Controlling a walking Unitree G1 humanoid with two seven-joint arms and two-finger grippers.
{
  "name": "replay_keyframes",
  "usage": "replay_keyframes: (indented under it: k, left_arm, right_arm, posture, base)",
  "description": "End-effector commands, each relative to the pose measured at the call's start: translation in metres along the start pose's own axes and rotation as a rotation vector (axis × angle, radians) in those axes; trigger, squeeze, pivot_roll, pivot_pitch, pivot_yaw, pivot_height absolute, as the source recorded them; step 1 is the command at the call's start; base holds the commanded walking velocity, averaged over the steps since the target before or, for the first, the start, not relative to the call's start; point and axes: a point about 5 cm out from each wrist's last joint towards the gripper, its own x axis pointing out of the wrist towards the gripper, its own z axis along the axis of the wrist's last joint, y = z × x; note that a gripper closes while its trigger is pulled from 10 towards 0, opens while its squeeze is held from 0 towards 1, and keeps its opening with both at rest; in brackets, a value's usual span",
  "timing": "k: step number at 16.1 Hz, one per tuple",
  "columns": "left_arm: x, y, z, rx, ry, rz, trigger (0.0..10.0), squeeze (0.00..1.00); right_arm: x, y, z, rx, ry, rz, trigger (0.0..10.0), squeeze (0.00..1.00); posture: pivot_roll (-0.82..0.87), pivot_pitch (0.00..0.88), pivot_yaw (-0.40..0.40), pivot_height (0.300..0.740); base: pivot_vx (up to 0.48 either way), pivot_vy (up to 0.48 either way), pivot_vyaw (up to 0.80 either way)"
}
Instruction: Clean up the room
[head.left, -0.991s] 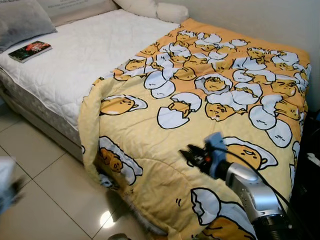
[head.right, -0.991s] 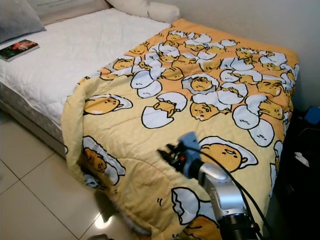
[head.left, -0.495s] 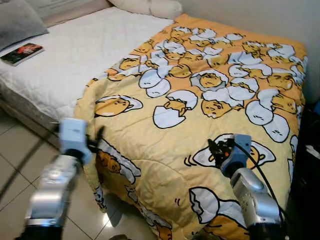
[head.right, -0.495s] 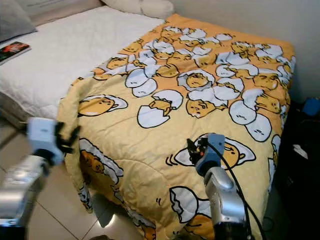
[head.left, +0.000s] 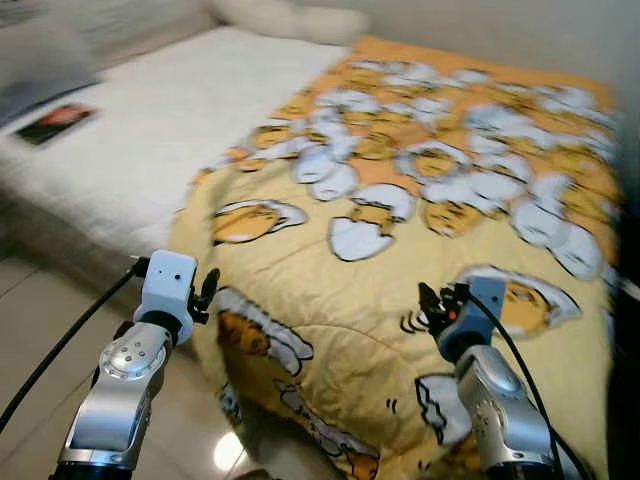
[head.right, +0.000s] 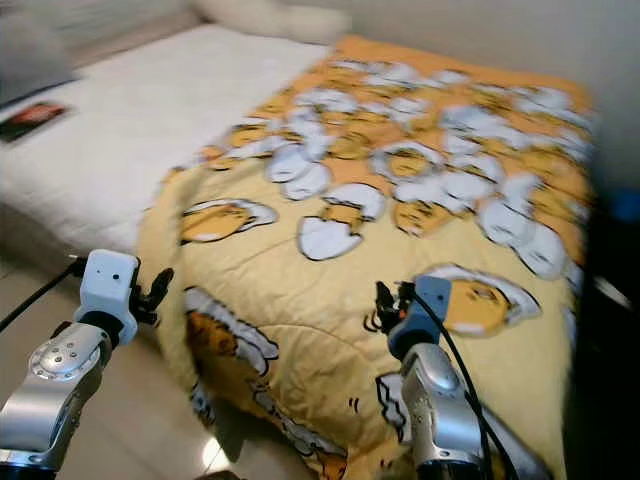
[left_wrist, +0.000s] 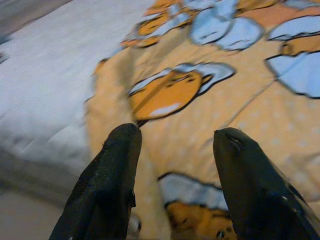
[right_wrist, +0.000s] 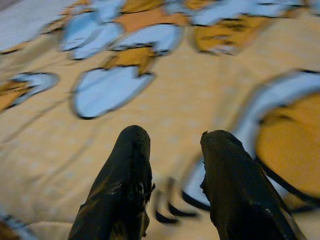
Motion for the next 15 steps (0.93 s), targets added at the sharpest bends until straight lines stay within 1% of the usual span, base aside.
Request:
replay_keyframes:
  k: [1,5,7,10,12,15]
  left_arm:
    - [0.002,-0.001,0.002,0.012,0.0,0.001,10.0,0.0]
    - [0.004,-0.005,0.003,-0.01,-0.001,-0.009,10.0,0.0]
    - [0.003,-0.002,0.003,-0.027,-0.008,0.005,10.0,0.0]
    - [0.002,0.0,0.003,-0.031,-0.007,0.019,10.0,0.0]
    - [0.002,0.0,0.002,-0.033,-0.005,0.022,10.0,0.0]
    - [0.005,0.001,0.004,-0.023,-0.006,0.017,10.0,0.0]
  right_arm:
    - [-0.002,-0.004,0.003,0.002,-0.014,-0.024,10.0,0.0]
    - [0.0,-0.007,0.003,0.003,-0.011,-0.034,10.0,0.0]
    - [0.005,-0.005,0.008,-0.005,-0.018,-0.028,10.0,0.0]
    - [0.009,-0.004,0.008,-0.006,-0.011,-0.026,10.0,0.0]
    - [0.013,-0.001,0.009,-0.014,-0.012,-0.019,10.0,0.0]
    - [0.018,0.006,0.015,-0.037,-0.025,0.005,10.0,0.0]
  posture:
    - [0.01,0.0,0.017,0.74]
    - [0.0,0.0,0.018,0.74]
    - [0.0,0.0,0.007,0.74]
    - [0.02,0.0,-0.011,0.74]
    - [0.02,0.0,-0.017,0.74]
    - [0.02,0.0,-0.01,0.74]
  base:
    - [0.0,0.42,-0.74]
    - [0.0,0.396,-0.74]
    - [0.0,0.42,-0.74]
    - [0.0,0.431,-0.61]
    - [0.0,0.441,0.0]
    - [0.0,0.451,0.0]
